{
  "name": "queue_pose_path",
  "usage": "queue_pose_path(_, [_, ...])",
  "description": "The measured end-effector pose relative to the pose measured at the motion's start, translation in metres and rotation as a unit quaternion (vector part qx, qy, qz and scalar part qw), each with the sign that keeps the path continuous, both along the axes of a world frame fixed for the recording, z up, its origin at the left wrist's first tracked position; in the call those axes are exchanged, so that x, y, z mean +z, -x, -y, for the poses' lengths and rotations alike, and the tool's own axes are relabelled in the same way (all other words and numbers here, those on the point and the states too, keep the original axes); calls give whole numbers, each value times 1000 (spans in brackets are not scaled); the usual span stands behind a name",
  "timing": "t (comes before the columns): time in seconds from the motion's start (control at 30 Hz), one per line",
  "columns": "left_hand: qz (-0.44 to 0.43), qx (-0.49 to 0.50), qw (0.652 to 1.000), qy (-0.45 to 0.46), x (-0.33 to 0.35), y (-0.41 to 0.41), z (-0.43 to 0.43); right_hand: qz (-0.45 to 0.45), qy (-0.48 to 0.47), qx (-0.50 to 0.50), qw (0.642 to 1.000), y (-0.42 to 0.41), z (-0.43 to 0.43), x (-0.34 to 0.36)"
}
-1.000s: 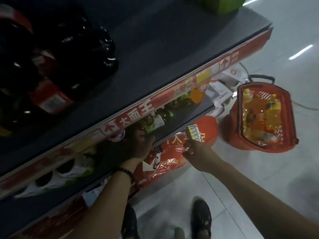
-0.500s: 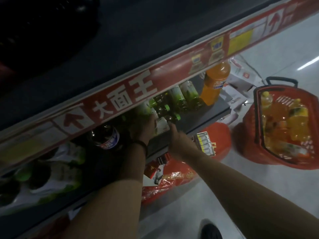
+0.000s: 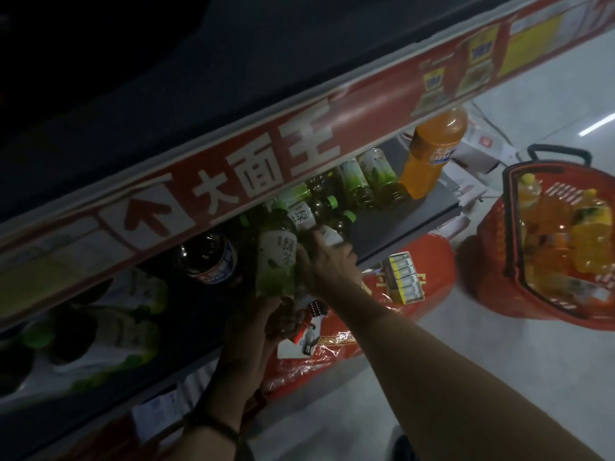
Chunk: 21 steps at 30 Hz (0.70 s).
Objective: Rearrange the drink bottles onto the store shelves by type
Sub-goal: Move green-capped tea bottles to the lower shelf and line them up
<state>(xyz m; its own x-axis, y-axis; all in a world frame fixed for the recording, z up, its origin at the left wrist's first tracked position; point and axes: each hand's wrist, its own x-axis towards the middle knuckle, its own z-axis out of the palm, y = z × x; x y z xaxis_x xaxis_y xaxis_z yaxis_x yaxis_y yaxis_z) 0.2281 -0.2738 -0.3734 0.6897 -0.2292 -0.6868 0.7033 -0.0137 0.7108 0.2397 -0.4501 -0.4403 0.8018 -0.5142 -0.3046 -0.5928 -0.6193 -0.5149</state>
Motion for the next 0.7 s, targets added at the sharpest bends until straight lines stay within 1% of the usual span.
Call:
queue_pose_path(0.07, [11, -44, 999, -6, -2, 8, -8, 6, 13, -43, 999, 9, -6, -5])
queue_pose_path(0.13, [14, -68, 998, 10, 0, 16, -14, 29, 18, -72, 997, 20, -9, -11])
queue_pose_path(0.17, [4, -75, 997, 14, 2, 20, -17, 46, -4, -73, 996, 27, -6, -13])
queue_pose_path(0.2, [-4, -78, 997, 20, 3, 22, -20, 73, -52, -73, 993, 34, -2, -14])
queue_pose_path(0.23, [-9, -81, 996, 19, 3, 26, -22, 114, -133, -79, 981, 42, 2, -12])
queue_pose_path(0.27, [-13, -86, 996, 18, 5, 30, -24, 164, -238, -105, 952, 53, 6, -6])
queue_pose_path(0.3, [-10, -87, 996, 15, 8, 36, -25, 203, -345, -152, 904, 65, 8, 7])
queue_pose_path(0.33, [-2, -85, 996, 8, 14, 43, -27, 213, -429, -200, 855, 79, 6, 21])
queue_pose_path(0.37, [13, -82, 997, -2, 22, 50, -27, 205, -479, -237, 820, 93, 2, 36])
queue_pose_path(0.4, [18, -83, 996, -7, 34, 58, -28, 193, -501, -259, 803, 110, -5, 50])
queue_pose_path(0.43, [9, -95, 995, -4, 49, 68, -29, 184, -500, -266, 804, 126, -12, 69])
queue_pose_path(0.47, [-2, -103, 995, -5, 62, 76, -30, 178, -489, -262, 813, 141, -19, 85])
queue_pose_path(0.57, [-35, -56, 998, -6, 101, 107, -38, 179, -461, -220, 841, 183, -36, 148])
queue_pose_path(0.6, [-34, -56, 998, -4, 118, 116, -39, 188, -458, -203, 845, 191, -37, 169])
queue_pose_path(0.63, [-20, -61, 998, -12, 136, 128, -41, 193, -463, -185, 845, 201, -39, 191])
queue_pose_path(0.7, [6, -65, 998, -12, 175, 149, -48, 204, -489, -177, 829, 217, -43, 236])
